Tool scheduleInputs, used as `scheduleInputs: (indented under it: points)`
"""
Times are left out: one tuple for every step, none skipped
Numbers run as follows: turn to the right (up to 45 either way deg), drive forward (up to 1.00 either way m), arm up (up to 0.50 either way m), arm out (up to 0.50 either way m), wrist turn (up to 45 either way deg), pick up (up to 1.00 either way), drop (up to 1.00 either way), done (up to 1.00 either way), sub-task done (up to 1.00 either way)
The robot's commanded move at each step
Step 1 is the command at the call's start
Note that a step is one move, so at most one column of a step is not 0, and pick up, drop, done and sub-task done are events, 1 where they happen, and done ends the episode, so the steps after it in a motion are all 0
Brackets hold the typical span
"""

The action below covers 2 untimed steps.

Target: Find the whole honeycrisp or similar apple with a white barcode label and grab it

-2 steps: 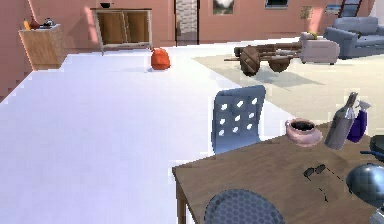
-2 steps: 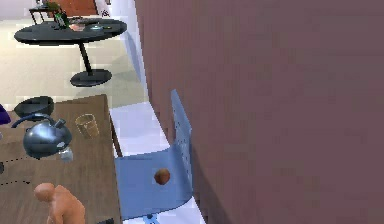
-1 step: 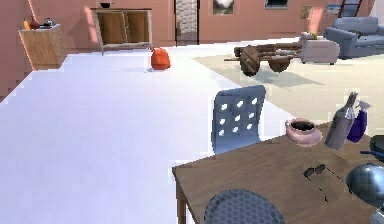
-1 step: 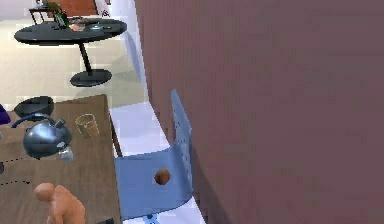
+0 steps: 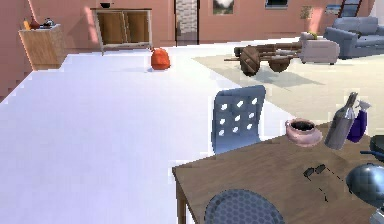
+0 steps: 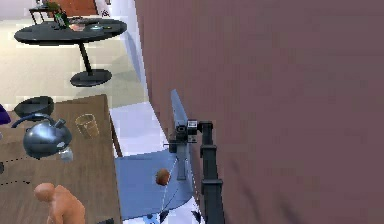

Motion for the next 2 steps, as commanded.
scheduleInputs:
  points:
    - [0.0, 0.0, 0.0, 0.0, 45.0, 0.0, 0.0, 0.0, 0.0]
    - [0.0, 0.0, 0.0, 0.0, 45.0, 0.0, 0.0, 0.0, 0.0]
